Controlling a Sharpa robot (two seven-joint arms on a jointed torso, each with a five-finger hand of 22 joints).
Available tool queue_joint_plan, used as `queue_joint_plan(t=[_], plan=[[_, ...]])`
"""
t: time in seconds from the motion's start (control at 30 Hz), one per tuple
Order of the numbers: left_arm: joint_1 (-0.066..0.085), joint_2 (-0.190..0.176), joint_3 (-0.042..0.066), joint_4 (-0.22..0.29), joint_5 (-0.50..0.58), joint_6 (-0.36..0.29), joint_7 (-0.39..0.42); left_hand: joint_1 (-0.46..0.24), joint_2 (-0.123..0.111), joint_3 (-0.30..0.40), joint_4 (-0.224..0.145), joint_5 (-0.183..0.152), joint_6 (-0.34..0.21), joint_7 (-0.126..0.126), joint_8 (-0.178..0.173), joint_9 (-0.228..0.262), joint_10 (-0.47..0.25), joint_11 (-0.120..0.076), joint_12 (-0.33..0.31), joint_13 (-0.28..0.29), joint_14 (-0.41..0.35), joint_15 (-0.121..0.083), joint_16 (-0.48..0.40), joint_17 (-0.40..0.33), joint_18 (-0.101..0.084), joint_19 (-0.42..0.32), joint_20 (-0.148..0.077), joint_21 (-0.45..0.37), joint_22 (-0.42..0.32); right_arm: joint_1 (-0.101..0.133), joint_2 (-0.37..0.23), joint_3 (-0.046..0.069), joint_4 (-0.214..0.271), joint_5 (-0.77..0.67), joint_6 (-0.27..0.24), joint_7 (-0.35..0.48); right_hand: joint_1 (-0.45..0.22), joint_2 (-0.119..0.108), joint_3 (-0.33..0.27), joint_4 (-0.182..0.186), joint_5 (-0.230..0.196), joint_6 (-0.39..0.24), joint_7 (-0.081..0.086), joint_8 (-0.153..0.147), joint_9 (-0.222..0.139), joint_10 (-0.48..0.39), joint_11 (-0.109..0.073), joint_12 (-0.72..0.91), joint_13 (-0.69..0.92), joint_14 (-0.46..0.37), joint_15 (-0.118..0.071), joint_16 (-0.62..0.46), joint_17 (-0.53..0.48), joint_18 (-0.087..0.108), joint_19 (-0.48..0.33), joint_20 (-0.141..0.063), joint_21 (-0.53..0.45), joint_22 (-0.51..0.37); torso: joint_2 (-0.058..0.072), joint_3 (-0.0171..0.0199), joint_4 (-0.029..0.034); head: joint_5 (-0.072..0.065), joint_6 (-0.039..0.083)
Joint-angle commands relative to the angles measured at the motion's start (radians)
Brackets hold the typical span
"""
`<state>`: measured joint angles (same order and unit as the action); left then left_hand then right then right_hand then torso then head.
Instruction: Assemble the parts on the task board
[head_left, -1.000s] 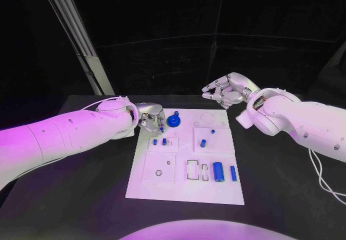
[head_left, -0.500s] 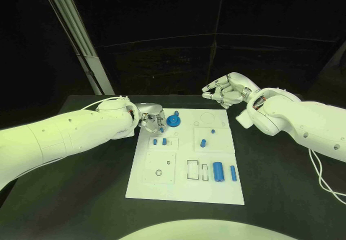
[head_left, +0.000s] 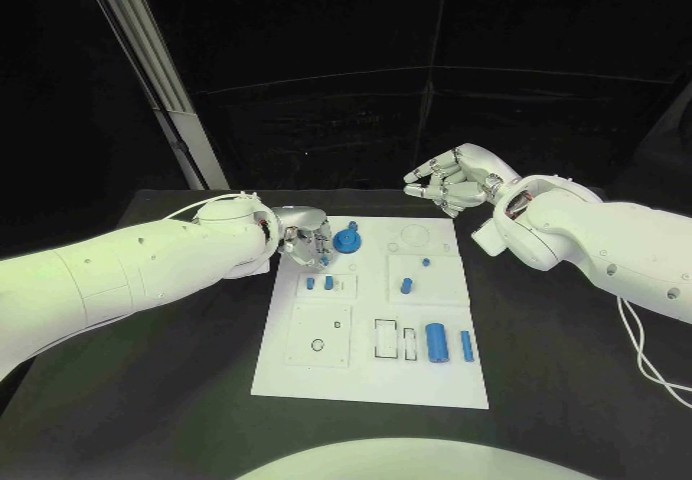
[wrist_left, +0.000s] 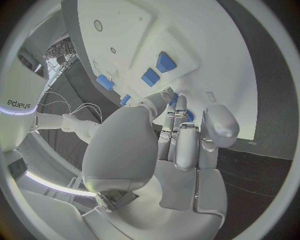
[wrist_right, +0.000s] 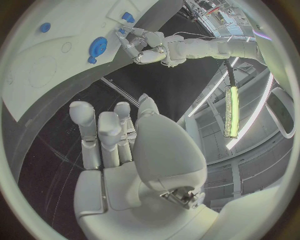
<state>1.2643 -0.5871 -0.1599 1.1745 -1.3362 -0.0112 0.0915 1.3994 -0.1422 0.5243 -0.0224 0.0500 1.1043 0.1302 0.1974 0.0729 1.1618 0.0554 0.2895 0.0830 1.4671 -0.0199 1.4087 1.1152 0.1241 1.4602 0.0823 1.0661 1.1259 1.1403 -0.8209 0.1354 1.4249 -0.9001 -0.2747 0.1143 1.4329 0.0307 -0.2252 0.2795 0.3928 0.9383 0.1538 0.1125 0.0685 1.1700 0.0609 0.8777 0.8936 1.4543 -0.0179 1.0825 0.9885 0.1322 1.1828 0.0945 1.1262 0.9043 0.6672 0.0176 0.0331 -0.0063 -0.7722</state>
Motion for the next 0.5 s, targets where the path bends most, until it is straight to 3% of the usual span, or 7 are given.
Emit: queue_joint_plan(t=[0.03,0.5], plan=[[0.000,0.003,-0.001,0.003,0.001,0.004,0.005,-0.007,0.000,-0.002,-0.006,0.004,-0.002,-0.001,-0.006,-0.001,0.005,0.002,0.004,0.001,0.022,-0.005,-0.001,0.000,-0.015,-0.002,-0.008,0.004,0.002,0.002,0.001,0.001,0.001,0.000,0.002,0.011,0.007,0.005,0.002,0.000,0.007,0.001,-0.004,0.004,0.001,0.000,0.000,0.002,-0.001,0.008,0.002,0.002,-0.001,0.005,0.000,0.000,-0.002,-0.001,0.000,-0.0002,-0.0005,0.000,0.002],[0.000,0.007,-0.003,-0.002,0.001,0.027,-0.028,-0.027,-0.007,-0.018,-0.009,0.003,-0.036,0.006,-0.023,-0.006,-0.042,0.014,0.002,0.005,0.016,0.003,-0.006,-0.014,-0.014,-0.011,-0.005,-0.010,-0.006,0.002,-0.002,0.001,0.004,0.000,0.002,0.011,0.007,0.006,0.001,0.001,0.008,0.001,-0.005,0.005,0.001,0.001,-0.001,0.003,-0.001,0.008,0.002,0.001,0.000,0.005,0.000,-0.001,-0.002,-0.001,0.000,-0.0005,-0.0005,-0.003,0.002]])
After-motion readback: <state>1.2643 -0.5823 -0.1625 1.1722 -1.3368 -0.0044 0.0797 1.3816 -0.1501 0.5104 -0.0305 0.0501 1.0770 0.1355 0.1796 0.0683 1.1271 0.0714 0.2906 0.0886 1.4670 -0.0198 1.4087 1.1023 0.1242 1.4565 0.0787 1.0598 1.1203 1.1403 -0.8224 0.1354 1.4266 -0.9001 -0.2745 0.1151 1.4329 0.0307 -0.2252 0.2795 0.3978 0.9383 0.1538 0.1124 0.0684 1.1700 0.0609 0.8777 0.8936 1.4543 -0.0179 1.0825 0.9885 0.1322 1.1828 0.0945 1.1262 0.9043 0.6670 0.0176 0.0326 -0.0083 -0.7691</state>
